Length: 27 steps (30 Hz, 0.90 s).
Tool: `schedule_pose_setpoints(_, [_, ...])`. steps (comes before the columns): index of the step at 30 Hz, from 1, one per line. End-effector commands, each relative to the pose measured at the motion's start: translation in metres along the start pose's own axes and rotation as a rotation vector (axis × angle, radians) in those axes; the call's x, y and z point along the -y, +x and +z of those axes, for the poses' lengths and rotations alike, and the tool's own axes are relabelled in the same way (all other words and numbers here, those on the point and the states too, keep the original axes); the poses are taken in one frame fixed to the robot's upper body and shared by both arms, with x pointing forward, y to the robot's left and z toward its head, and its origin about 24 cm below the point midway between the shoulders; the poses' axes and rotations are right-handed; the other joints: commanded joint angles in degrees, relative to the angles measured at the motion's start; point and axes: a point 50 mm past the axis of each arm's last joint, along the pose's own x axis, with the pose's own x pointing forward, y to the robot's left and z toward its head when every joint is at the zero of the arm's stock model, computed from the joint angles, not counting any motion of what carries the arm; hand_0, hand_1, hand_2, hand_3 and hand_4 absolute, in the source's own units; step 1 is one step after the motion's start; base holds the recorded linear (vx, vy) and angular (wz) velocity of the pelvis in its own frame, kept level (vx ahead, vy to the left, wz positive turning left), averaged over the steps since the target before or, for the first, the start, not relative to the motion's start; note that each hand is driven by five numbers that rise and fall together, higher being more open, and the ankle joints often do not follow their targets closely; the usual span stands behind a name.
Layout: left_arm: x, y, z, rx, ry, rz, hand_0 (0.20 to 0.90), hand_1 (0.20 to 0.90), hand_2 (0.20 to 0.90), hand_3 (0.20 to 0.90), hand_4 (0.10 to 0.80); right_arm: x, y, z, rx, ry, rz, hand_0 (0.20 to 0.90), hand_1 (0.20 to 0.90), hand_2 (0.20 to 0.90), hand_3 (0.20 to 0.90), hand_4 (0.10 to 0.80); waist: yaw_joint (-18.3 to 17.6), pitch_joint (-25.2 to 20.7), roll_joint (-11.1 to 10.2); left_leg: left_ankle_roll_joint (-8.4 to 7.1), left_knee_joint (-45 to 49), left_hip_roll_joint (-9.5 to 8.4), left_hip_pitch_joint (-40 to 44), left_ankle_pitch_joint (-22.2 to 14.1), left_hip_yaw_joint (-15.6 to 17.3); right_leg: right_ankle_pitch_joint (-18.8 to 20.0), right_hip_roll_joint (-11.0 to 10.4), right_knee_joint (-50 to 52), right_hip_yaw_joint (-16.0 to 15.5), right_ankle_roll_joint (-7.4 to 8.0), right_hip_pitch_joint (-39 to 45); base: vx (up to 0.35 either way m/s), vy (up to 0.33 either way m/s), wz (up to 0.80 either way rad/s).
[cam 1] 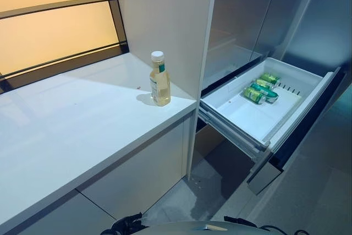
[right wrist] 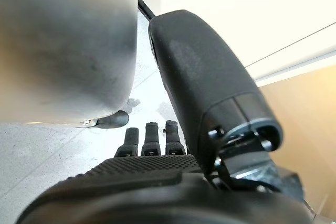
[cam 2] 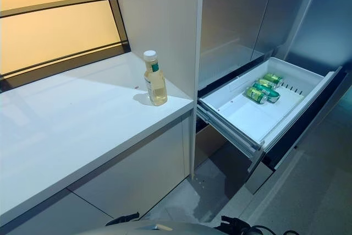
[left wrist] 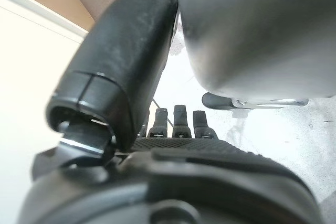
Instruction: Put drinks into fridge and close the fridge
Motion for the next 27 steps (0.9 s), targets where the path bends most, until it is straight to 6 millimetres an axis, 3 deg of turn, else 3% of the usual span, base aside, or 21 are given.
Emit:
schedule_pose_setpoints(1, [0.014, 0.006, 0.026, 0.106, -0.042, -0.034, 0.900, 0.900, 0.900, 0.900, 0.800, -0.004, 0.002, 0.024, 0.064, -0.017, 0.015, 0.900, 0.900, 0.900, 0.900, 0.800, 1.2, 0.6, -0.7, 3.07, 0.3, -3.15, 1.2, -3.9, 3.4, 4.2, 0.7, 0.4, -3.5, 0.71, -2.1, 0.000, 0.000, 0.00])
schedule_pose_setpoints(20, [0.003, 0.004, 0.041, 0.197, 0.074, 0.131, 0.900, 0.900, 0.900, 0.900, 0.800, 0.000, 0.001, 0.023, 0.060, -0.028, 0.008, 0.900, 0.900, 0.900, 0.900, 0.800, 1.2, 0.5, -0.4, 2.94, 0.3, -3.16, 1.2, -3.8, 3.4, 4.0, 0.7, 0.4, -3.6, 0.80, -2.0, 0.000, 0.000, 0.00])
schedule_pose_setpoints(25, [0.008, 0.002, 0.064, 0.317, 0.256, 0.106, 0.900, 0.900, 0.900, 0.900, 0.800, 0.002, 0.001, 0.027, 0.062, -0.047, 0.009, 0.900, 0.900, 0.900, 0.900, 0.800, 0.8, 0.7, -0.2, 2.81, 0.3, -3.04, 1.2, -3.8, 3.7, 4.0, 0.8, 0.4, -3.2, 0.84, -2.0, 0.000, 0.000, 0.00])
schedule_pose_setpoints(27, [0.017, 0.000, 0.084, 0.384, 0.337, 0.015, 0.900, 0.900, 0.900, 0.900, 0.800, 0.005, 0.000, 0.031, 0.064, -0.060, 0.006, 0.900, 0.900, 0.900, 0.900, 0.800, 0.6, 0.8, 0.2, 2.76, 0.3, -2.96, 1.1, -3.8, 3.9, 4.0, 0.8, 0.4, -3.0, 0.92, -2.1, -0.017, 0.014, 0.00])
